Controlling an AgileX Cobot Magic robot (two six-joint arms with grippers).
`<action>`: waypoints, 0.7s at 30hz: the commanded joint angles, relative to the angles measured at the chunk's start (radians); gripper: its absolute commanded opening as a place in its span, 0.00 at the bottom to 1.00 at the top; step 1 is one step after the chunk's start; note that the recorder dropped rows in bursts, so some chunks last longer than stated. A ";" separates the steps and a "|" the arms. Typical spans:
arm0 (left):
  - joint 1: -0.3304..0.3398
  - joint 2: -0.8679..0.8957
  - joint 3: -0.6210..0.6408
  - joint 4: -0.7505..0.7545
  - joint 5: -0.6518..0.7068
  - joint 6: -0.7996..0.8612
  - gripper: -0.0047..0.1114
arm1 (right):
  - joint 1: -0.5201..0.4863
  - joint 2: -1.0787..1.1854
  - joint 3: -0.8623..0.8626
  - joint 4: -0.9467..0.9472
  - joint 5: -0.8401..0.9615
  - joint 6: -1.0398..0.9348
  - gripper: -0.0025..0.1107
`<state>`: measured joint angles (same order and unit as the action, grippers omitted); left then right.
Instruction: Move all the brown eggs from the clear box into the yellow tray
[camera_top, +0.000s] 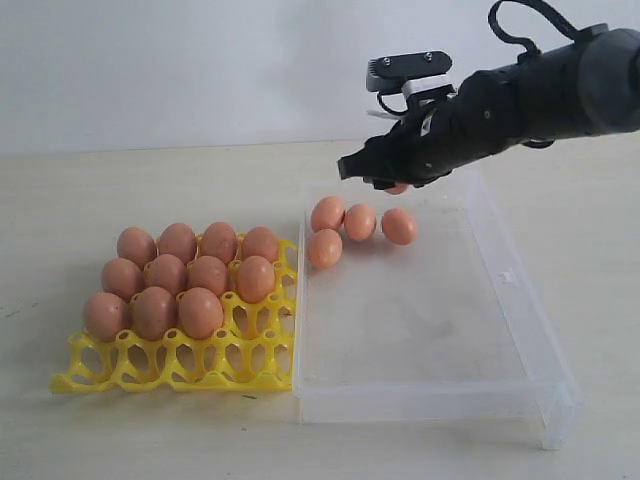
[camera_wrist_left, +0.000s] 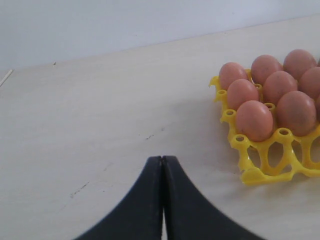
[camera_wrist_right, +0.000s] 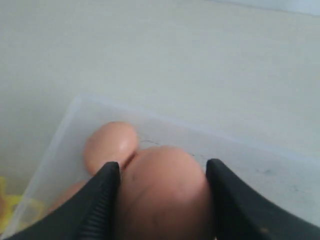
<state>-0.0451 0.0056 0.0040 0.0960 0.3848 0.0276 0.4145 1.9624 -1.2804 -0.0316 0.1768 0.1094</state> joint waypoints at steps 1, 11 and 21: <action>-0.005 -0.006 -0.004 -0.001 -0.006 -0.005 0.04 | 0.087 -0.085 0.124 0.007 -0.146 -0.041 0.02; -0.005 -0.006 -0.004 -0.001 -0.006 -0.005 0.04 | 0.276 -0.115 0.256 -0.005 -0.446 -0.109 0.02; -0.005 -0.006 -0.004 -0.001 -0.006 -0.005 0.04 | 0.330 -0.101 0.263 -0.124 -0.484 -0.125 0.02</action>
<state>-0.0451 0.0056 0.0040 0.0960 0.3848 0.0276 0.7429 1.8613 -1.0212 -0.1091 -0.3085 0.0070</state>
